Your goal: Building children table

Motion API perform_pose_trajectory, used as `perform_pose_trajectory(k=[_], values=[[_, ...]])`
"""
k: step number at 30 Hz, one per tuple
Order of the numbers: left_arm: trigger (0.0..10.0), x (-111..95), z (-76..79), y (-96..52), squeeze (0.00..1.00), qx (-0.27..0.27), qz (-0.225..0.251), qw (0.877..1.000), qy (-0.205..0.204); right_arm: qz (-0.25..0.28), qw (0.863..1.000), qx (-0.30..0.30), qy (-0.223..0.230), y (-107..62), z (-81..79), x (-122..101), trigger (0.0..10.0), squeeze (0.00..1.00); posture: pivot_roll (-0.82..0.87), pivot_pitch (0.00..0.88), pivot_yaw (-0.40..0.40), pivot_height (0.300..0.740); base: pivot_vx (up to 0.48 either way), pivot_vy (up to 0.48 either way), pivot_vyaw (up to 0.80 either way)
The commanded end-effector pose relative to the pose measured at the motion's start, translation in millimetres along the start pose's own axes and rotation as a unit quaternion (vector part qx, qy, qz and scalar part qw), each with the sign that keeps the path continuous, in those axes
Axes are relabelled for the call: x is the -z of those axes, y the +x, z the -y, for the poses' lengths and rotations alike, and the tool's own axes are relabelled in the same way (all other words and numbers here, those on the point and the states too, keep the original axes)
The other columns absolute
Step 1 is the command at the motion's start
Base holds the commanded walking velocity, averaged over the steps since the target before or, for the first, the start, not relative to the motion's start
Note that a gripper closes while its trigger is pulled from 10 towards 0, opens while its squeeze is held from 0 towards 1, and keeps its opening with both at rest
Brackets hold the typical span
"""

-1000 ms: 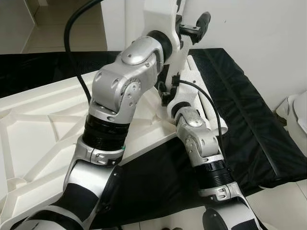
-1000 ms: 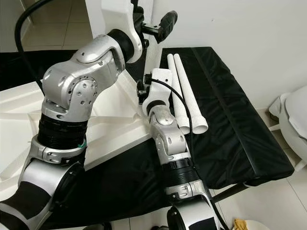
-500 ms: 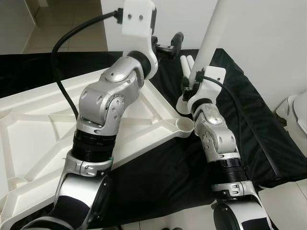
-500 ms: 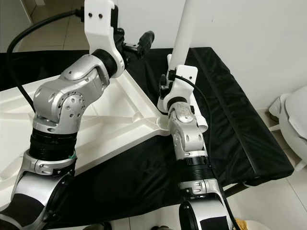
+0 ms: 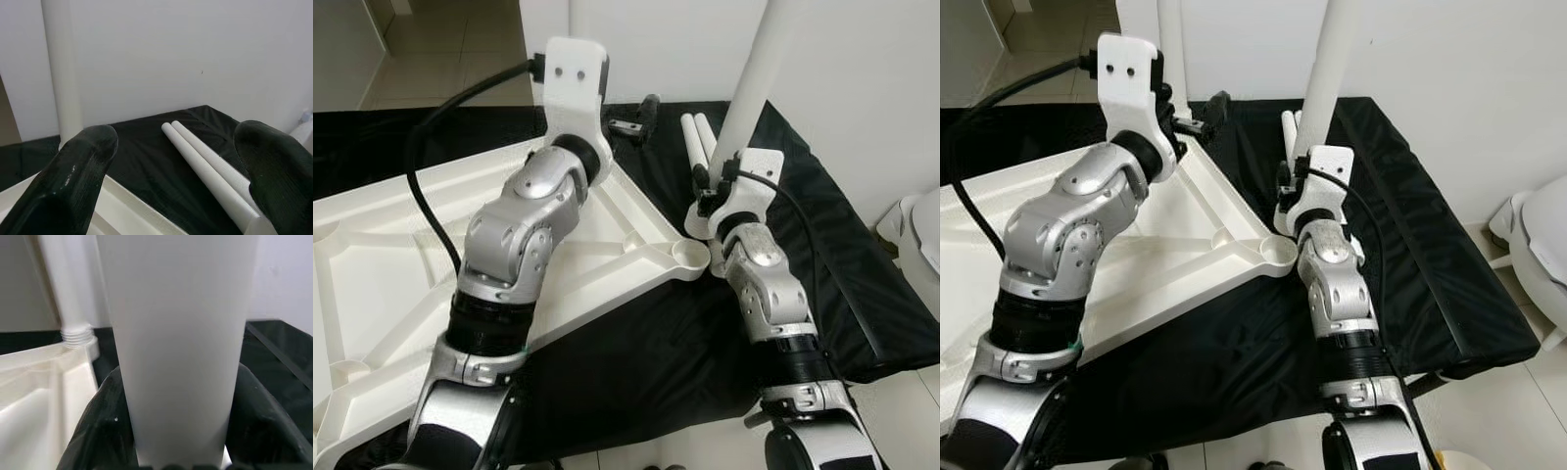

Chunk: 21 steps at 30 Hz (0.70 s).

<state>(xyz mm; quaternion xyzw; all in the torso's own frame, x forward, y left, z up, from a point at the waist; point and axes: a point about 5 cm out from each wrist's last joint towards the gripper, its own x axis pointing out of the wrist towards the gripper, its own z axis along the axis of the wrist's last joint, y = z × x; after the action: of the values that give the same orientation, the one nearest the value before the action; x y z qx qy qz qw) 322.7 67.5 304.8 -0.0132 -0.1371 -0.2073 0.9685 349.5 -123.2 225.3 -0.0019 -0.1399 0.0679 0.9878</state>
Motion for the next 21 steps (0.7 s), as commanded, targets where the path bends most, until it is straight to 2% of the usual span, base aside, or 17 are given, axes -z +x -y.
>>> perform_pose_trajectory(k=[1, 2, 4, 7, 11, 15, 21], values=[[10.0, 5, 5.8, -3.3, 0.0, 0.032, 0.01, 0.999, 0.024, 0.027, 0.999, -0.022, 0.004, -3.7, -2.2, -7, 10.0, 0.0, 0.01, 0.096, -0.027, 0.74, 0.0, 0.0, 0.0], [10.0, 5, 5.8, -3.3, 0.0, 0.032, 0.01, 0.999, 0.024, 0.027, 0.999, -0.022, 0.004, -3.7, -2.2, -7, 10.0, 0.0, 0.01, 0.096, -0.027, 0.74, 0.0, 0.0, 0.0], [10.0, 22, 5.1, -7.5, 0.0, 0.022, 0.003, 0.999, 0.04, 0.048, 0.998, -0.044, 0.019, -8.6, -3.6, -12, 10.0, 0.0, 0.01, 0.104, -0.021, 0.74, 0.0, 0.0, 0.0], [10.0, 27, 5.3, -9.6, 0.0, 0.02, 0.004, 1.0, 0.021, 0.055, 0.997, -0.054, 0.028, -10.7, -4.5, -14, 10.0, 0.0, 0.01, 0.105, -0.02, 0.74, 0.0, 0.0, 0.0], [10.0, 30, 4.7, -10.5, 0.0, 0.015, 0.006, 1.0, 0.011, 0.052, 0.996, -0.06, 0.035, -11.7, -4.8, -13, 10.0, 0.0, 0.01, 0.106, -0.016, 0.74, 0.0, 0.0, 0.0], [10.0, 42, 5.1, -15.1, 0.0, 0.02, 0.007, 1.0, 0.023, 0.04, 0.996, -0.068, 0.043, -14.0, -4.5, -9, 10.0, 0.0, 0.0, 0.103, -0.009, 0.74, 0.0, 0.0, 0.0], [10.0, 62, 7.3, -24.2, 0.0, 0.035, 0.008, 0.998, 0.043, 0.019, 0.998, -0.05, 0.032, -16.1, 1.8, -3, 10.0, 0.0, 0.0, 0.102, 0.0, 0.74, 0.0, 0.0, 0.0]])
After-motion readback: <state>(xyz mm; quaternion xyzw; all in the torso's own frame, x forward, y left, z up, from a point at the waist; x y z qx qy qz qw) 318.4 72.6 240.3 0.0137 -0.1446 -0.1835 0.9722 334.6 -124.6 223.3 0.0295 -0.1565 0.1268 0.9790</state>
